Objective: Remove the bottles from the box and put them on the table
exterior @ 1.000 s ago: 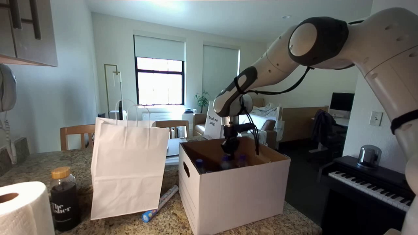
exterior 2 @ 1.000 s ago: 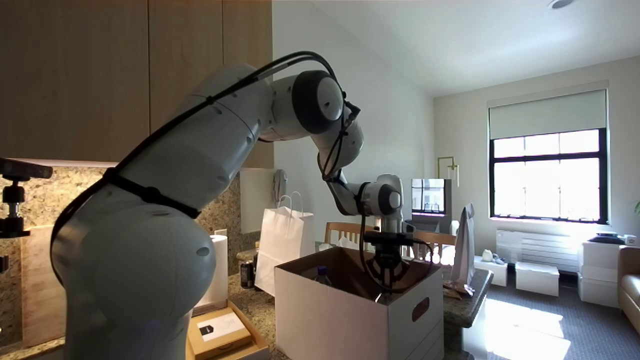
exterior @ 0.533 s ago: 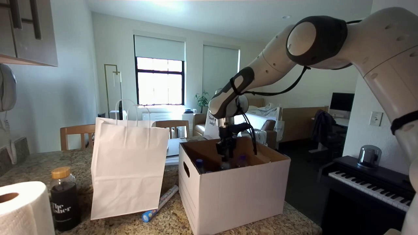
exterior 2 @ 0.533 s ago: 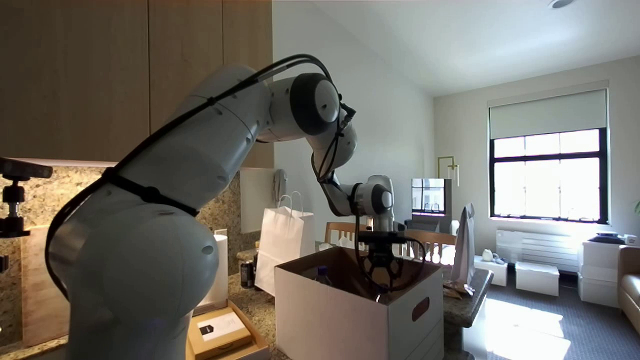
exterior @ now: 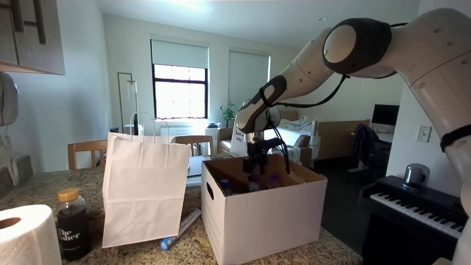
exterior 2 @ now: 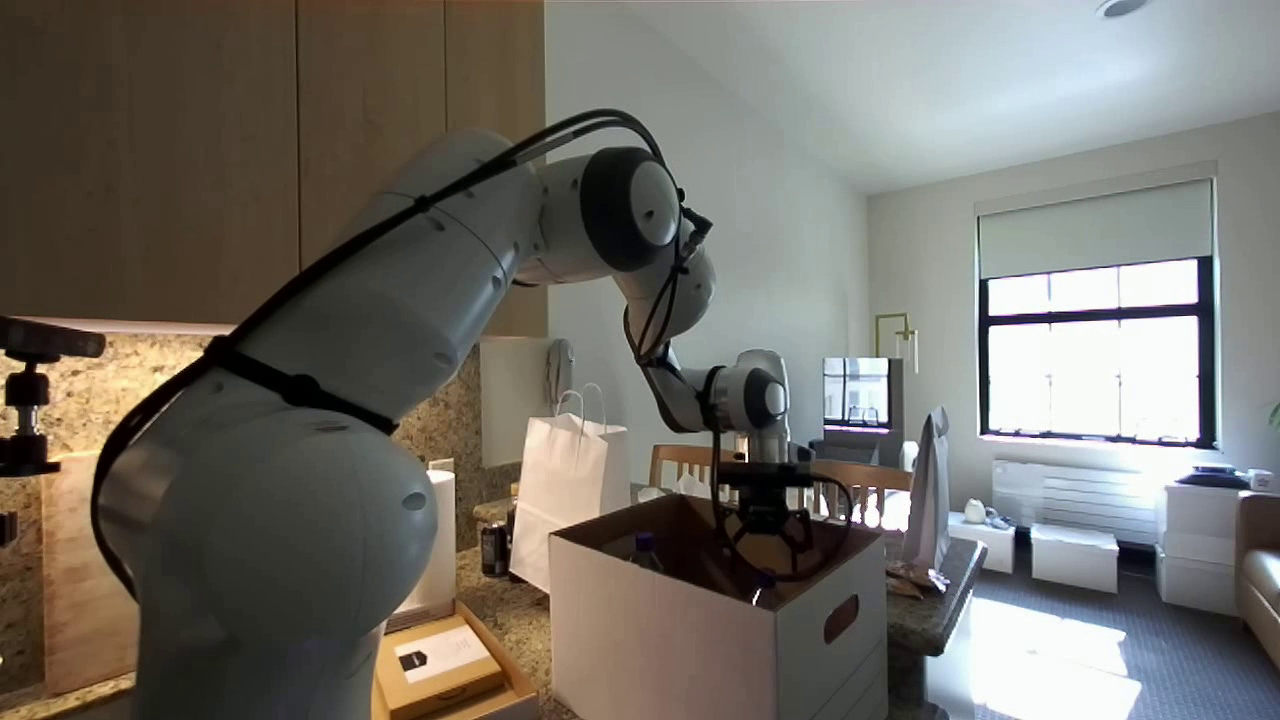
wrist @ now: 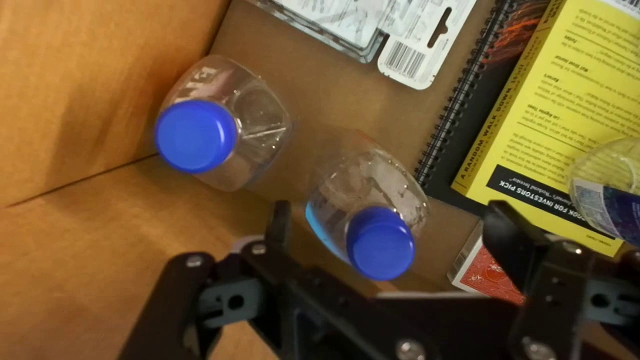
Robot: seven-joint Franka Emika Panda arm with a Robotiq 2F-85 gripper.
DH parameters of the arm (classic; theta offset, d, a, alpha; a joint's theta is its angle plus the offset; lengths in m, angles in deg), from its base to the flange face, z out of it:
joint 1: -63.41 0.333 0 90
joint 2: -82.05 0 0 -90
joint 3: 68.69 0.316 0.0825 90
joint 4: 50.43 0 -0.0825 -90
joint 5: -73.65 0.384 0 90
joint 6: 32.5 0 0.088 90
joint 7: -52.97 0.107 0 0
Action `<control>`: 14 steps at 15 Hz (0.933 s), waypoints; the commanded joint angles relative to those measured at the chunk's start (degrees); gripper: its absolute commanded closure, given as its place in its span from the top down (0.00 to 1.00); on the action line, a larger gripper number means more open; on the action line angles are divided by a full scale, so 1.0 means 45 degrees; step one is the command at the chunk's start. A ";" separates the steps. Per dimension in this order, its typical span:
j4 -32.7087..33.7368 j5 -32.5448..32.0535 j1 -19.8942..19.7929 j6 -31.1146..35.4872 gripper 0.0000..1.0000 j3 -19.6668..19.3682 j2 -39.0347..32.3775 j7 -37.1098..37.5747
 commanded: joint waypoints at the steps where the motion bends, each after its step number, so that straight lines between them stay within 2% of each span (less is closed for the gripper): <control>1: -0.0082 -0.0171 -0.0124 0.0155 0.67 0.0030 0.0010 -0.0238; 10: 0.0329 -0.0134 -0.0134 -0.0298 0.09 0.0053 -0.0435 -0.0246; 14: 0.0168 -0.0168 -0.0135 -0.0150 0.03 -0.0011 -0.0295 -0.0128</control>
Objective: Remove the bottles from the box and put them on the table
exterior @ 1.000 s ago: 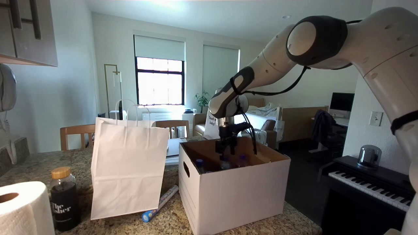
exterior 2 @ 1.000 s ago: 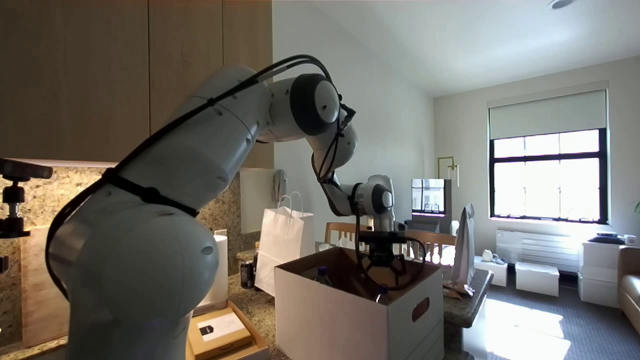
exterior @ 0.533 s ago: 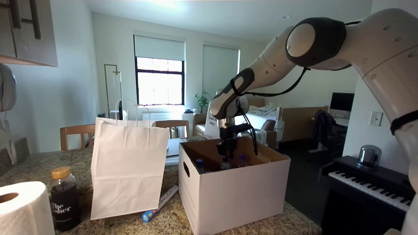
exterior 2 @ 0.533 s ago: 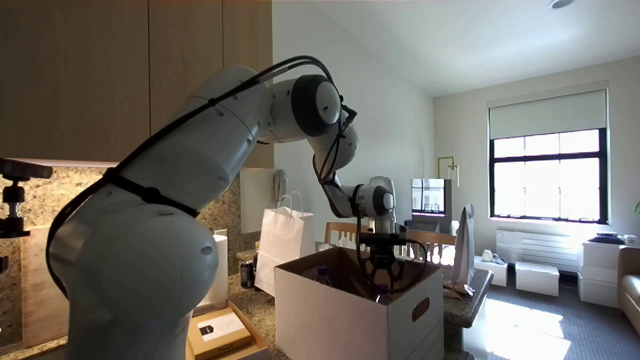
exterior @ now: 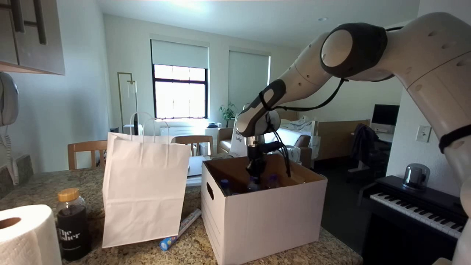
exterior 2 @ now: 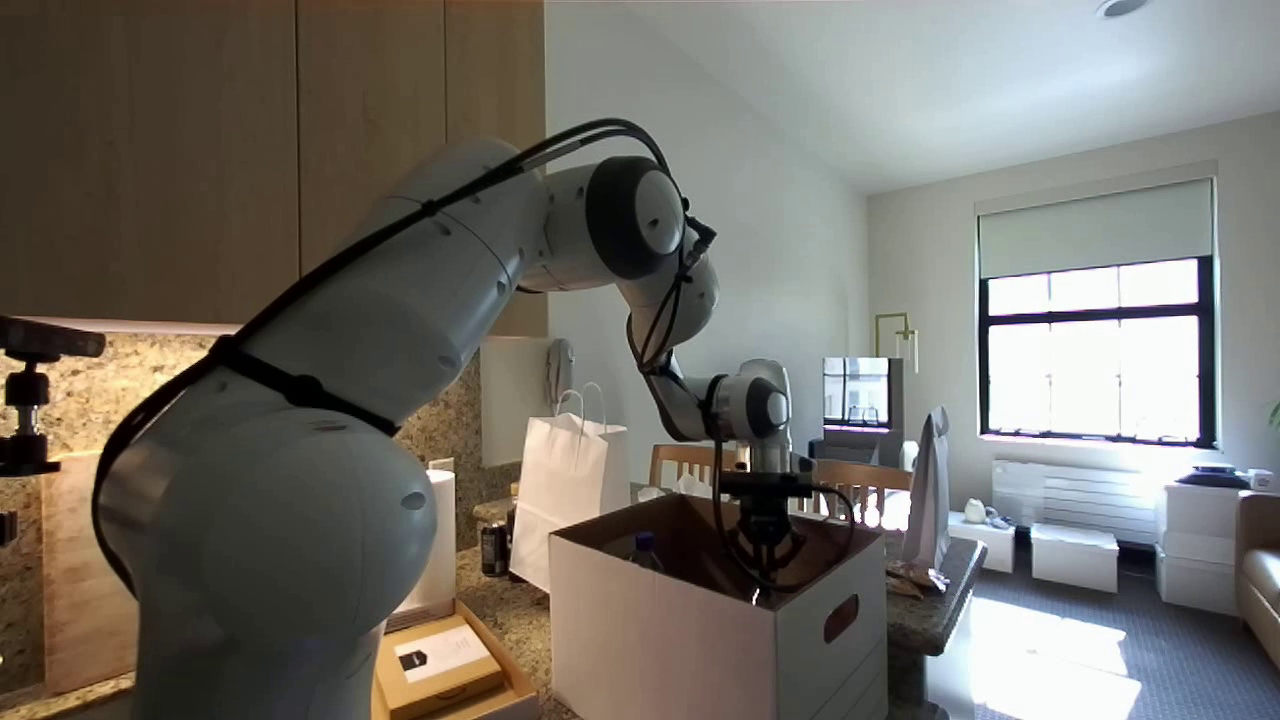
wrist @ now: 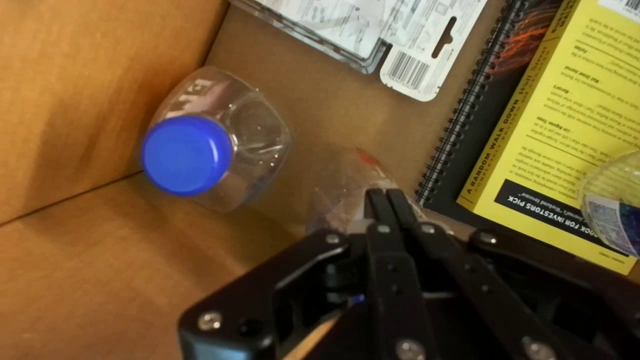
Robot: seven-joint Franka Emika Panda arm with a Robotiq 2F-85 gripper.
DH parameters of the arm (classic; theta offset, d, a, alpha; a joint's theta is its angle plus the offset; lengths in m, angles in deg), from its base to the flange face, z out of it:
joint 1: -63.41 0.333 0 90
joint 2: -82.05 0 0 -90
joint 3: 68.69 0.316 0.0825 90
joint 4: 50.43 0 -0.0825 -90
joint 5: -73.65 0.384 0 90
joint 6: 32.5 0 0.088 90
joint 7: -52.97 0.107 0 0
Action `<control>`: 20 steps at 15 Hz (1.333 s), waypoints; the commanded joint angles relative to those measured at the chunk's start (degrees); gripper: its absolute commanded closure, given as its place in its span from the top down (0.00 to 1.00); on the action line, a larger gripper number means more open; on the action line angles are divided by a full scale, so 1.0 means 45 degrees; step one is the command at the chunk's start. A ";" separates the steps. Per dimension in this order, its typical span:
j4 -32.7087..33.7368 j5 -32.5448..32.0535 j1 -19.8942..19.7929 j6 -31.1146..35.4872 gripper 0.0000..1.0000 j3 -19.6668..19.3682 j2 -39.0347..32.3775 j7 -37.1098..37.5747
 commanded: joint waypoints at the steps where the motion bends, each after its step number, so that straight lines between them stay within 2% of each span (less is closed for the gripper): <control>1: 0.0156 -0.0013 -0.0183 -0.0217 0.06 0.0065 0.0027 -0.0222; 2: 0.0191 -0.0013 -0.0182 -0.0205 0.06 0.0060 0.0006 -0.0200; 3: 0.0211 -0.0110 -0.0107 -0.0203 0.24 0.0003 -0.0006 -0.0063; 4: 0.0128 -0.0139 -0.0080 -0.0044 0.32 -0.0016 0.0039 -0.0002; 6: 0.0167 -0.0119 -0.0124 -0.0044 0.39 0.0016 0.0034 -0.0146; 15: 0.0712 -0.0394 0.0075 -0.0001 0.95 0.0067 0.0131 -0.0315; 17: 0.0855 -0.0357 0.0043 -0.0052 1.00 0.0147 0.0122 -0.0467; 20: 0.1125 -0.0064 -0.0129 -0.0225 1.00 0.0269 -0.0074 -0.0624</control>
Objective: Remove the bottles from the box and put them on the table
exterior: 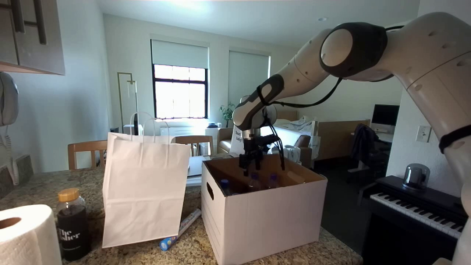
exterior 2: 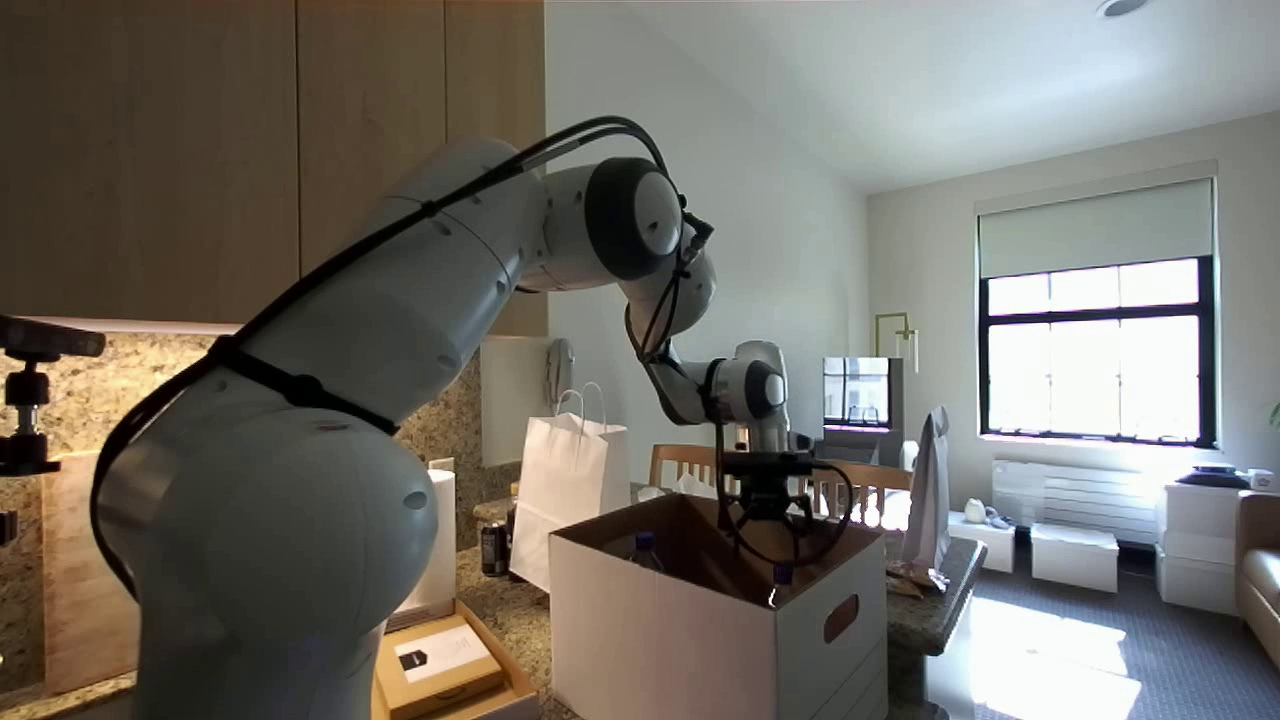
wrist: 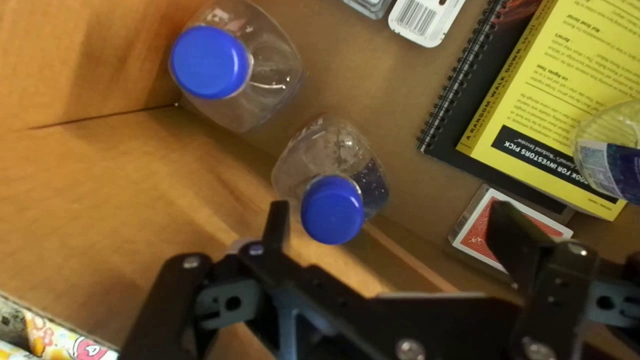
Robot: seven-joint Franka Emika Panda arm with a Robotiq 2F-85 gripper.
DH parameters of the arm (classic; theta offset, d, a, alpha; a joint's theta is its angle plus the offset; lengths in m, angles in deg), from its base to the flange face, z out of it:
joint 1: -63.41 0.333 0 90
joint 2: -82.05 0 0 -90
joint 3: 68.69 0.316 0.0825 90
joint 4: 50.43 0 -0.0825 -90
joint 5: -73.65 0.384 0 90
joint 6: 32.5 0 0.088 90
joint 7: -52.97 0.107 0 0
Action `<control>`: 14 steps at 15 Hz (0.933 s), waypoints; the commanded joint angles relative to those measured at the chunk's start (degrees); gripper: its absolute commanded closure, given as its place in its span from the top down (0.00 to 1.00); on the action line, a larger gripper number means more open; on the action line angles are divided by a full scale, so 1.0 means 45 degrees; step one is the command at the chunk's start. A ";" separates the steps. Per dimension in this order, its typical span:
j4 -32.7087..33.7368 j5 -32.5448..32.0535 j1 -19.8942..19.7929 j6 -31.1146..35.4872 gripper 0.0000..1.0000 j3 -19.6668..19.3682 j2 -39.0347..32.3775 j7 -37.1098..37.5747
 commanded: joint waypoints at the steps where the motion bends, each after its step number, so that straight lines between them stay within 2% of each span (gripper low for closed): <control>1: 0.0223 0.0041 -0.0210 -0.0169 1.00 0.0111 -0.0111 -0.0397; 7: -0.0816 0.0993 -0.0512 0.0887 1.00 0.0074 -0.0008 0.0623; 11: -0.1899 0.1481 -0.0442 0.2884 1.00 -0.0215 0.0181 0.2075; 12: -0.2042 0.1370 -0.0313 0.3311 0.81 -0.0350 0.0170 0.2461; 14: -0.2248 0.1030 -0.0057 0.3926 0.67 -0.0594 0.0128 0.3063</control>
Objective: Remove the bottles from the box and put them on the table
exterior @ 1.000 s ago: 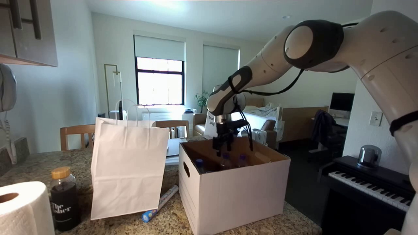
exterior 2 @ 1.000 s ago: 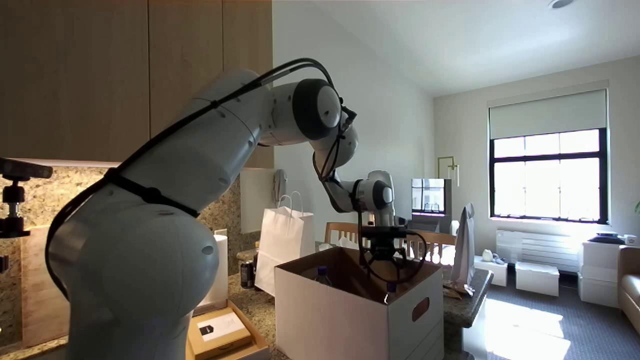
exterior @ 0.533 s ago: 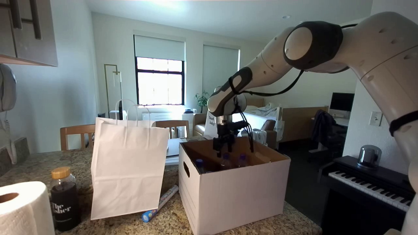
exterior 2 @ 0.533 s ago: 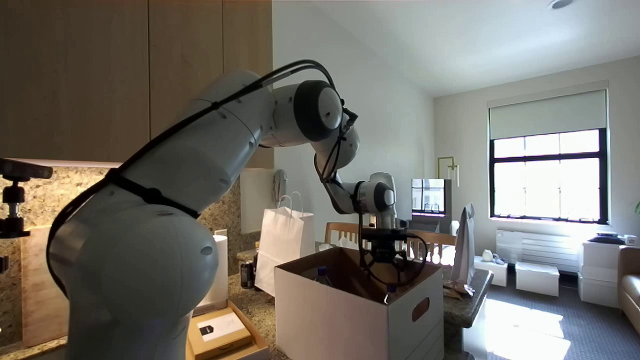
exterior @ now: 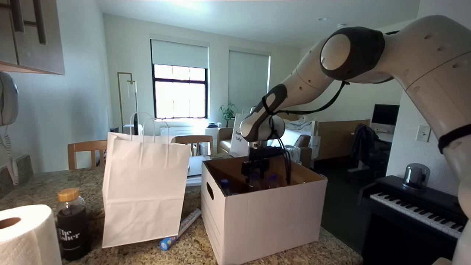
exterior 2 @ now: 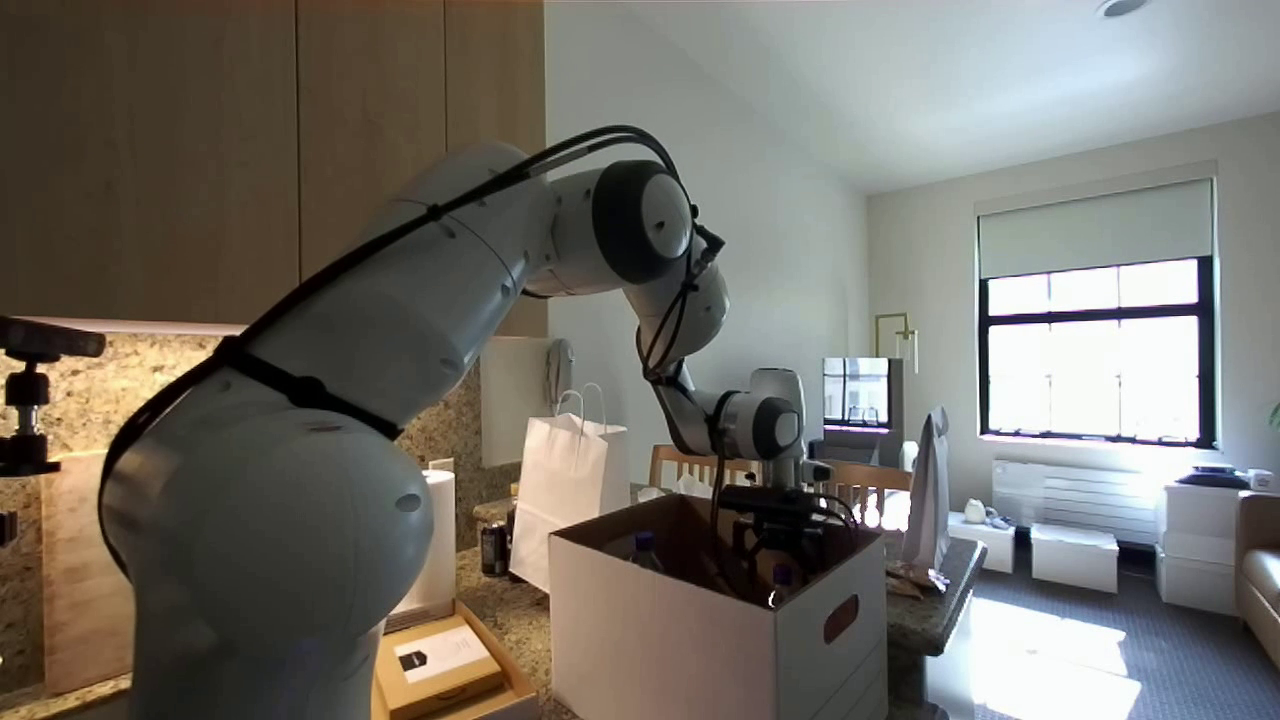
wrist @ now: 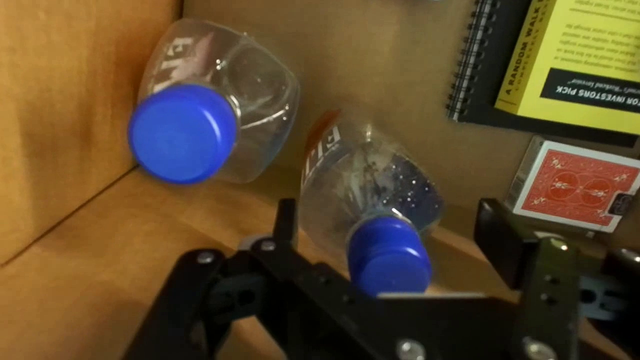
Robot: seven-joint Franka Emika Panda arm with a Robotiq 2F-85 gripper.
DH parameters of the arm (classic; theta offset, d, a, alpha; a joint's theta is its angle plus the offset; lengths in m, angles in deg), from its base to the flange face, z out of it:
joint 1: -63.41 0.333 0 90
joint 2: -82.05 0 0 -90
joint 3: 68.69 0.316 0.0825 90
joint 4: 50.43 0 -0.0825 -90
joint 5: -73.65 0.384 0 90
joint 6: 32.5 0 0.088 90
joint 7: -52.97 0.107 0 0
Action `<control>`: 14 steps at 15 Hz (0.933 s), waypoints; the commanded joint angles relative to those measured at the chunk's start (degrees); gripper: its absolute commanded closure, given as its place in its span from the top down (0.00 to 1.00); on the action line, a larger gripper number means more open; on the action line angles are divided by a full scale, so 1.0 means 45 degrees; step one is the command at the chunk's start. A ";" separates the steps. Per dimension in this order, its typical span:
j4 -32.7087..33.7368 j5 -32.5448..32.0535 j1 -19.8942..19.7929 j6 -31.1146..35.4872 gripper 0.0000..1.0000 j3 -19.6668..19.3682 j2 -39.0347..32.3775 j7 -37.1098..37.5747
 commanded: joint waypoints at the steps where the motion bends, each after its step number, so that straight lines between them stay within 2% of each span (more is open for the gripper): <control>1: -0.0905 -0.0248 0.0437 0.1175 0.60 -0.0437 0.0386 0.1211; 4: -0.0939 -0.0567 0.0873 0.1403 0.39 -0.0834 0.0251 0.2046; 5: -0.0891 -0.0725 0.1044 0.1350 0.35 -0.0986 0.0217 0.2298; 7: -0.0910 -0.1053 0.1328 0.1279 0.33 -0.1228 0.0241 0.2678; 9: -0.0858 -0.1358 0.1540 0.1146 0.26 -0.1450 0.0227 0.3074; 14: -0.0925 -0.1582 0.1654 0.0882 0.22 -0.1536 0.0398 0.3139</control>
